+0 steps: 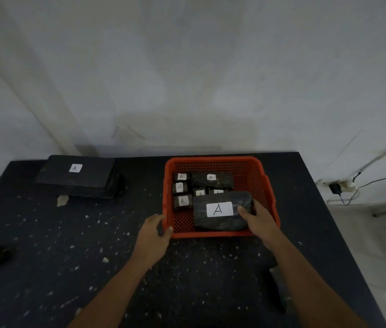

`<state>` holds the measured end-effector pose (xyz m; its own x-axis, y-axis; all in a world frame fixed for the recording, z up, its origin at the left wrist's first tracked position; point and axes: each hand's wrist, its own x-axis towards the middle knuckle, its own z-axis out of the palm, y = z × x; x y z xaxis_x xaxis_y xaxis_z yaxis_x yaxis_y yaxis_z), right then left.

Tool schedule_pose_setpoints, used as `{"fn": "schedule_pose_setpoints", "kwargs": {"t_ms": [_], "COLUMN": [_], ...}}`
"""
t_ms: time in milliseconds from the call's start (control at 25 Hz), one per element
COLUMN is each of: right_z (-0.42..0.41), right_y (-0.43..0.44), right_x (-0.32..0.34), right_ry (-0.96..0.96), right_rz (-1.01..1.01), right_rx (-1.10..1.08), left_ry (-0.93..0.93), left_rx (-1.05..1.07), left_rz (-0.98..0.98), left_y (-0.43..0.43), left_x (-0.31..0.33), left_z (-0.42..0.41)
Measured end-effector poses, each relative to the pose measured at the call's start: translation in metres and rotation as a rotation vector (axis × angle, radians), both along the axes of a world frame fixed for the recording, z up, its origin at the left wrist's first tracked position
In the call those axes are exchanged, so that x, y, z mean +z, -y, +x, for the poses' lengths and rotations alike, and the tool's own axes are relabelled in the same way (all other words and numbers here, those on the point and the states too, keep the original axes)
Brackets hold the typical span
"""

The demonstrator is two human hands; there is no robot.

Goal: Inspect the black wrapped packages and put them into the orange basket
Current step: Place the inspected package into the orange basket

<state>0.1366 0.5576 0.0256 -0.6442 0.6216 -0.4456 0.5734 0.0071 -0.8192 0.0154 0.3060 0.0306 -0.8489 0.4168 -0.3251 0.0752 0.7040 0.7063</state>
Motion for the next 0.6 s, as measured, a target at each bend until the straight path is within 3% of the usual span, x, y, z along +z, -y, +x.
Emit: {"fn": "schedule_pose_setpoints", "kwargs": {"t_ms": [200, 320, 600], "right_z": [-0.023, -0.03, -0.033], "right_y": [-0.026, -0.035, -0.031], "right_x": [-0.015, -0.017, -0.034], "right_ry": [0.315, 0.469, 0.495], "right_rz": [-0.091, -0.042, 0.111], "right_rx": [0.185, 0.292, 0.365], "left_ry": [0.067, 0.056, 0.059], "left_rx": [-0.078, -0.107, -0.106], "left_rz": [-0.064, -0.044, -0.018], "left_y": [-0.005, -0.008, -0.009], "left_x": [-0.009, -0.011, -0.012], "left_z": [-0.008, -0.009, -0.009]}}
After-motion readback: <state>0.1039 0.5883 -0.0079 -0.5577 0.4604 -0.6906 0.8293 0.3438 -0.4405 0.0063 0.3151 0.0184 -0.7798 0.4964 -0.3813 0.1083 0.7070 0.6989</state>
